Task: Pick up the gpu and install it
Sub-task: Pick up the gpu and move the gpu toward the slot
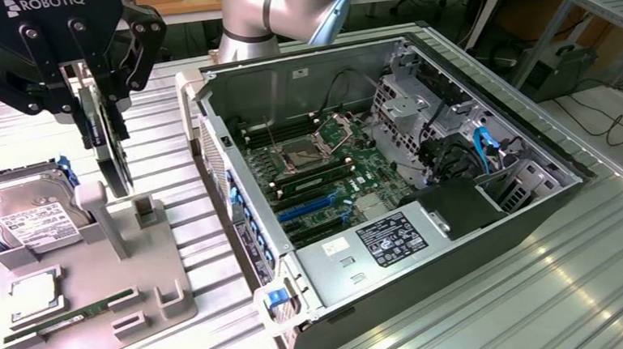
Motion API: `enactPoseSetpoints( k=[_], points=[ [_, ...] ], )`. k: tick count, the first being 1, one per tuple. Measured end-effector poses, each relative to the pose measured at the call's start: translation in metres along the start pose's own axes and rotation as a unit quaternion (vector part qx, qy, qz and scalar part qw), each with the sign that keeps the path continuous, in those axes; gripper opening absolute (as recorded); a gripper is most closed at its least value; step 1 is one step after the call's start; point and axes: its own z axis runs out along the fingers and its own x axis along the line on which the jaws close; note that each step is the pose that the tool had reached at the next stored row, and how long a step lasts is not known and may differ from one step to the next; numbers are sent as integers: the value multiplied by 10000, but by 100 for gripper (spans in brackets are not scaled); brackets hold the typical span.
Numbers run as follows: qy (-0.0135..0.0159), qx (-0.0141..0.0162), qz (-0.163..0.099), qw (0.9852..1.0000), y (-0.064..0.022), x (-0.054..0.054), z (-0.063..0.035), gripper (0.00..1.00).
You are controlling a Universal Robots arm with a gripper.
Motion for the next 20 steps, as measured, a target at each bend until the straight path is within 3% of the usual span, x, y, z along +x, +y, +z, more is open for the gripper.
enactPoseSetpoints(
  k=[8, 20],
  points=[
    [-6, 0, 1, 10000, 0, -2, 3, 27],
    [-5, 1, 0, 10000, -6, -132, 5, 27]
  ],
)
